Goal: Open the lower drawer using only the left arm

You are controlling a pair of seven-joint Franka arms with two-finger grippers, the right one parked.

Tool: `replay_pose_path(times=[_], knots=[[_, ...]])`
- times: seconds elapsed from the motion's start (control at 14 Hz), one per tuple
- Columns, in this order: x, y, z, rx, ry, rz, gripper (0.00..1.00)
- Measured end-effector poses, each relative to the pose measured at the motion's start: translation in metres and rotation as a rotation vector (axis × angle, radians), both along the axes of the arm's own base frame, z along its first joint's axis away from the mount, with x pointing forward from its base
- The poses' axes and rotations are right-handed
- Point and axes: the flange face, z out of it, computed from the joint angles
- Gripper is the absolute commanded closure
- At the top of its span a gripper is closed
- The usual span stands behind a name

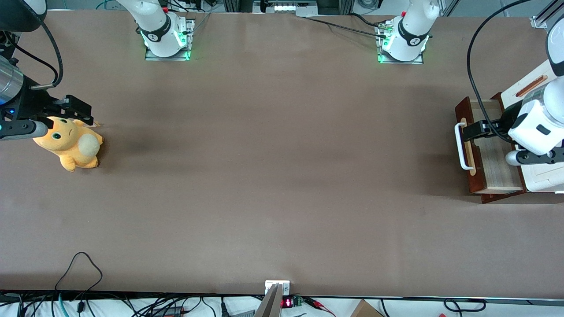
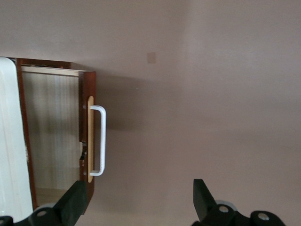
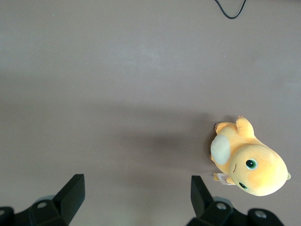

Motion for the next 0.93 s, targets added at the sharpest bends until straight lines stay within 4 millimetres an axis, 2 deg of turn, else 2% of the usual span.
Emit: replay_pose_path(times=[0.21, 0.5, 0.64, 0.93], knots=[[-0.01, -0.002, 0.006, -0.025, 0.0, -0.063, 0.0], [-0.022, 0.001, -0.008, -0.028, -0.011, -0.092, 0.0], [-0.034, 0.002, -0.013, -0.028, -0.019, -0.097, 0.0], [-0.05, 0.003, 0.0, -0.028, -0.036, -0.099, 0.0]])
